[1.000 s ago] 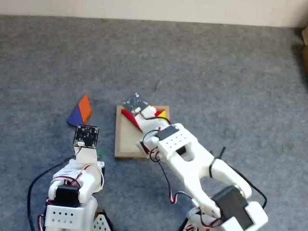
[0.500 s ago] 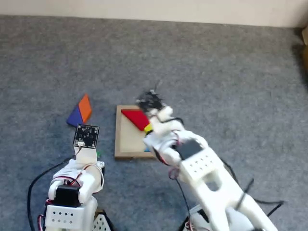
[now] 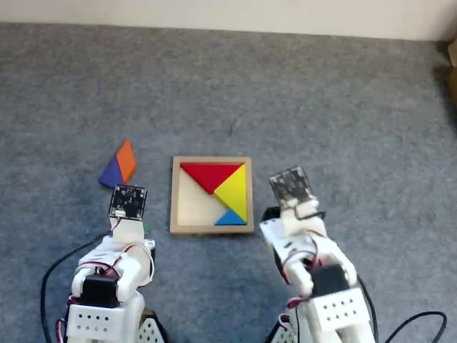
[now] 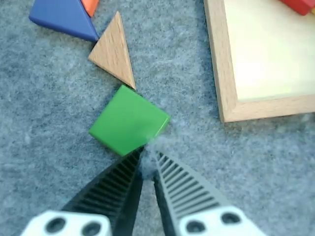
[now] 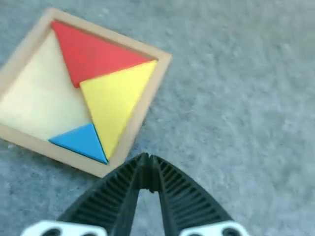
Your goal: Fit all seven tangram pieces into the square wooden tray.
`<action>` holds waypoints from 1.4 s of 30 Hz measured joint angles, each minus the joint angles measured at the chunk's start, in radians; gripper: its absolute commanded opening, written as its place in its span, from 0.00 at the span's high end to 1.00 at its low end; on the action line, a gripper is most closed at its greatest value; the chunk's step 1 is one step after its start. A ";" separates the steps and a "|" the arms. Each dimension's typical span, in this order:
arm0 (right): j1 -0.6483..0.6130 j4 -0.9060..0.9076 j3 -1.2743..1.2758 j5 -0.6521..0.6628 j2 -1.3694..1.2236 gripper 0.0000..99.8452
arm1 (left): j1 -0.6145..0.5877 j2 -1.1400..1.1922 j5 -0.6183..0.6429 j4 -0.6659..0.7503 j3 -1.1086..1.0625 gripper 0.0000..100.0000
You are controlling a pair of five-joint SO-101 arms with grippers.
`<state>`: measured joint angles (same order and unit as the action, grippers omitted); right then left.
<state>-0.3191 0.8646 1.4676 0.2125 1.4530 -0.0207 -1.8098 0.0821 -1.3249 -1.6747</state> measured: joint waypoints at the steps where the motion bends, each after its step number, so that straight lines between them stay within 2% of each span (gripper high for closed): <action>1: 0.008 0.034 0.008 0.000 0.052 0.99 | 0.000 0.000 0.000 0.000 0.000 1.00; 6: 0.015 0.190 0.071 0.000 0.316 0.99 | 0.000 0.000 0.000 0.000 0.000 1.00; 10: 0.015 0.242 0.095 -0.040 0.361 0.99 | 0.000 0.000 0.000 0.000 0.000 1.00; 18: 0.021 0.255 0.138 -0.473 0.371 0.99 | 0.000 0.000 0.000 0.000 0.000 1.00; 20: 0.021 0.255 0.175 -0.535 0.373 0.99 | 0.000 0.000 0.000 0.000 0.000 1.00; 23: 0.021 0.255 0.204 -0.539 0.374 0.99 | 0.003 0.000 0.000 0.000 0.000 1.00; 30: 0.021 0.255 0.206 -0.433 0.371 0.99 | 0.003 0.000 0.000 0.000 0.000 1.00; 42: 0.026 0.316 0.206 -0.417 0.371 0.99 | 0.003 0.000 0.000 -0.002 0.000 1.00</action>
<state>-0.2931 1.1807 1.6732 -0.2048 1.8243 -0.0176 -1.8098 0.0821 -1.3265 -1.6747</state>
